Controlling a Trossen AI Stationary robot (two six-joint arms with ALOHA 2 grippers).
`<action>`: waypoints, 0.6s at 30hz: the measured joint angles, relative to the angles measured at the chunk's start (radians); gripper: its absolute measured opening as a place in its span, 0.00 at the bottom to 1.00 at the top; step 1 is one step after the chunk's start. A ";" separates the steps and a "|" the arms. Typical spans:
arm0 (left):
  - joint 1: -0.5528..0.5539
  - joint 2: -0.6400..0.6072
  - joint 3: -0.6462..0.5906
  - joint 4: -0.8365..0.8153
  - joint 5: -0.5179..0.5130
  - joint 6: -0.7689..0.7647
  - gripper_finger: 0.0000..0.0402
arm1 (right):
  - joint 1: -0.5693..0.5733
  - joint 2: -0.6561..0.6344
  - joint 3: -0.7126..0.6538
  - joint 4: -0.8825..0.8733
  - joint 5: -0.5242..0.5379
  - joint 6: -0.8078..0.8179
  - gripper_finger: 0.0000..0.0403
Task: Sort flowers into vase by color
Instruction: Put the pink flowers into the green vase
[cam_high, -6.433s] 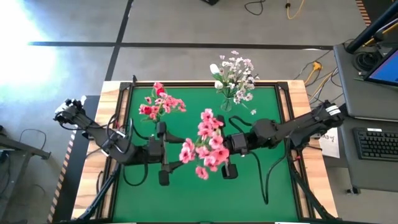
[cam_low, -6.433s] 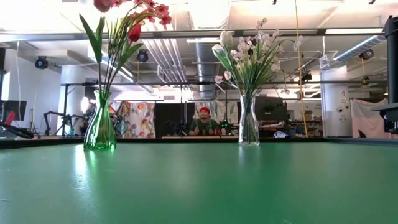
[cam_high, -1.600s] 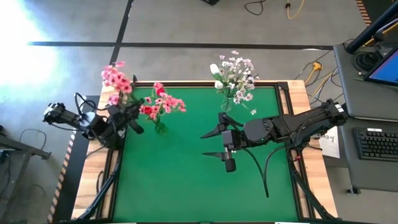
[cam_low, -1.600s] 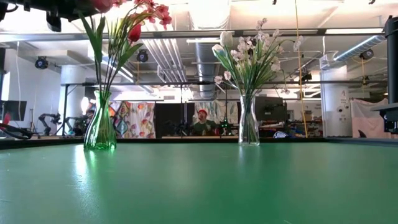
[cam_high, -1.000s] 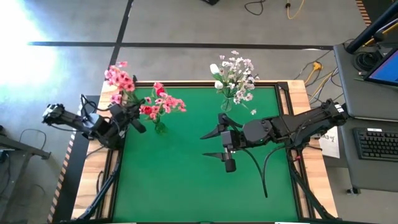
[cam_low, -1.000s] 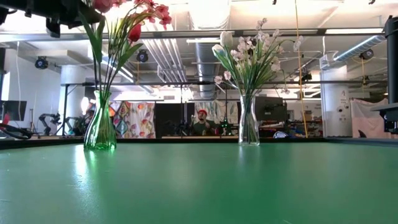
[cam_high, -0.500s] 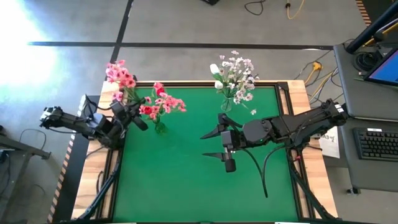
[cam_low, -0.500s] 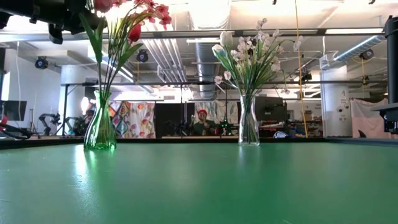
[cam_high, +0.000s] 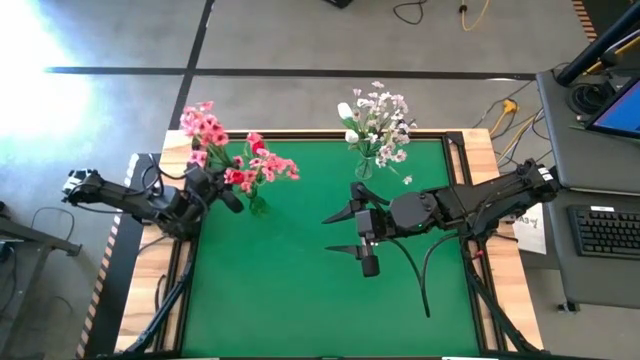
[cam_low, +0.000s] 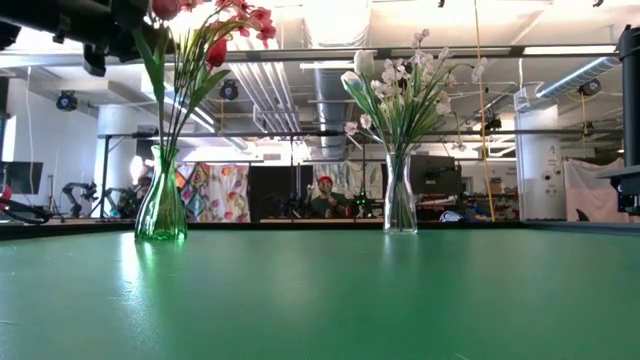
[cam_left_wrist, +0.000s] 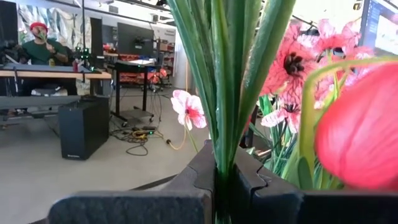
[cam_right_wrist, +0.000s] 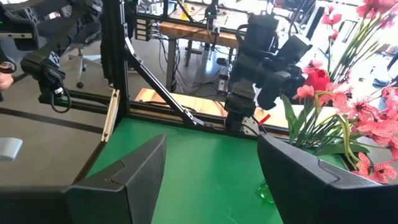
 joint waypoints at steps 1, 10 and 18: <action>0.000 0.003 0.000 -0.005 0.000 -0.011 0.00 | 0.000 0.000 0.000 0.000 0.000 -0.001 0.61; 0.000 0.016 0.000 -0.013 -0.002 -0.059 0.02 | 0.000 0.000 0.000 -0.002 0.000 -0.004 0.62; -0.003 0.015 0.000 -0.012 -0.002 -0.066 0.15 | 0.000 0.000 0.000 -0.005 0.000 -0.005 0.62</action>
